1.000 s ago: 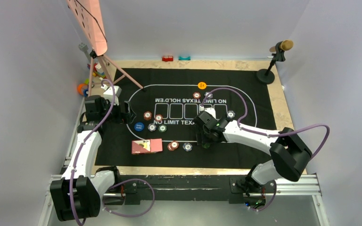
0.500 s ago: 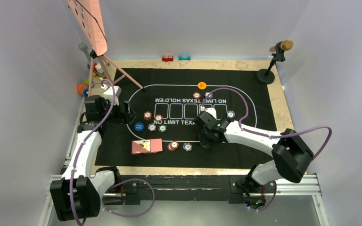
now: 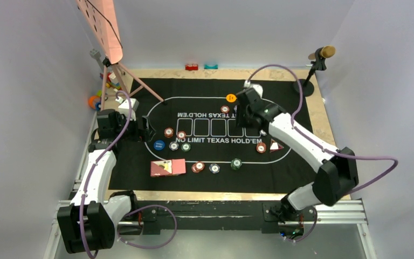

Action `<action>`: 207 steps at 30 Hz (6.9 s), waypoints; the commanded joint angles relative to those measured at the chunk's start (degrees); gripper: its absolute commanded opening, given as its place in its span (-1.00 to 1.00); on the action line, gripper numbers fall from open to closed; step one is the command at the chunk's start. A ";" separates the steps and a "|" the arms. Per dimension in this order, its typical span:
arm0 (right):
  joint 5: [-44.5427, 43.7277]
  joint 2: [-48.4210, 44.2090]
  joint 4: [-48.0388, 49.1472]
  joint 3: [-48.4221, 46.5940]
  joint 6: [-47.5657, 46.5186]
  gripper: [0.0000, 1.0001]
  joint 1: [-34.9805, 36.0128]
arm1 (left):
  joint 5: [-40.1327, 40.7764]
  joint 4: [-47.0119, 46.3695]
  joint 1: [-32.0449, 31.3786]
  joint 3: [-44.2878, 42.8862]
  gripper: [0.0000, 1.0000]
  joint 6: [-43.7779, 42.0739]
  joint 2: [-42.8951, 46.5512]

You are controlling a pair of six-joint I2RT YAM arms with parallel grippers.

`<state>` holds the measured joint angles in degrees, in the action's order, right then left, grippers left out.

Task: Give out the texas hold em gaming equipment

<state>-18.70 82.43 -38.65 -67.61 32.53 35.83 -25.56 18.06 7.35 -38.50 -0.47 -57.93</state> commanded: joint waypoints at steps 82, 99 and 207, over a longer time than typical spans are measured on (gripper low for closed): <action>4.90 4.61 10.82 18.00 6.38 0.40 13.12 | -3.71 -1.23 0.16 0.53 0.99 -1.09 1.26; -0.10 4.58 5.76 18.75 8.31 0.27 13.72 | -3.65 -1.28 0.16 0.53 0.99 -0.90 1.32; -0.16 -1.74 0.69 21.76 14.07 -0.79 14.99 | -3.53 -0.59 0.20 0.00 0.99 -0.75 2.03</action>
<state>-14.85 84.18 -33.43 -44.66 44.97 51.05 -28.16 18.15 7.35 -38.00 -0.67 -56.97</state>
